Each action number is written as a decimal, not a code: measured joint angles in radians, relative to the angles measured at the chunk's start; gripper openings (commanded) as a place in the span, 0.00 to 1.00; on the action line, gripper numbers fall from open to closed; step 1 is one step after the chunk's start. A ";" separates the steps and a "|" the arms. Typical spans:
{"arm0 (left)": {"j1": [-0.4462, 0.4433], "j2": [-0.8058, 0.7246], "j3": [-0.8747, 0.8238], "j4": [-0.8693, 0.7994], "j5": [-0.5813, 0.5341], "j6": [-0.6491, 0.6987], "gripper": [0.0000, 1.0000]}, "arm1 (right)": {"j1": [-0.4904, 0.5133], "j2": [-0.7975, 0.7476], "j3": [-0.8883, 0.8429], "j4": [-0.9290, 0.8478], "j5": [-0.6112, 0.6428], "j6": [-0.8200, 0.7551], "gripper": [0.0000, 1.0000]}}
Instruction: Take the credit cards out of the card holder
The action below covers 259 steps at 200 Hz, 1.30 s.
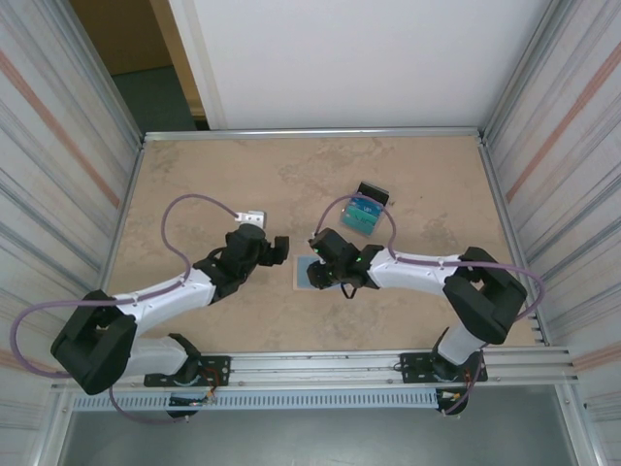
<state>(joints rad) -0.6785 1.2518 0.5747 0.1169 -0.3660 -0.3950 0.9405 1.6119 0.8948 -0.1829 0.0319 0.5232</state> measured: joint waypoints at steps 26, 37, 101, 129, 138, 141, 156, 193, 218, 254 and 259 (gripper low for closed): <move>0.019 -0.019 0.000 -0.019 -0.012 -0.029 0.99 | 0.032 0.053 0.070 -0.016 0.017 0.008 0.44; 0.018 -0.024 0.000 -0.024 -0.013 -0.037 0.99 | 0.035 0.076 0.087 -0.025 0.024 0.013 0.46; 0.018 -0.029 -0.001 -0.039 -0.014 -0.055 0.99 | 0.043 0.158 0.113 -0.057 0.048 0.019 0.56; 0.018 -0.029 -0.001 -0.039 -0.014 -0.055 0.99 | 0.044 0.171 0.129 -0.063 0.051 0.018 0.57; 0.018 -0.029 -0.001 -0.039 -0.014 -0.055 0.99 | 0.044 0.174 0.132 -0.066 0.051 0.018 0.56; 0.018 -0.029 -0.001 -0.039 -0.014 -0.055 0.99 | 0.044 0.176 0.134 -0.068 0.052 0.018 0.56; 0.018 -0.029 -0.001 -0.039 -0.014 -0.055 0.99 | 0.044 0.183 0.145 -0.082 0.060 0.019 0.53; 0.018 -0.029 -0.001 -0.039 -0.014 -0.055 0.99 | 0.047 0.197 0.166 -0.115 0.097 0.019 0.42; 0.018 -0.029 -0.001 -0.039 -0.012 -0.053 0.99 | 0.042 0.193 0.159 -0.112 0.103 0.021 0.34; 0.000 -0.029 -0.001 -0.039 -0.016 -0.011 0.99 | 0.000 0.152 0.097 -0.075 0.076 0.027 0.23; -0.011 -0.029 -0.001 -0.039 -0.021 0.000 0.99 | -0.006 0.146 0.089 -0.072 0.074 0.029 0.22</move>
<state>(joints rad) -0.6891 1.2228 0.5739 0.0784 -0.3870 -0.3946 0.9344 1.7576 0.9833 -0.2550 0.1059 0.5526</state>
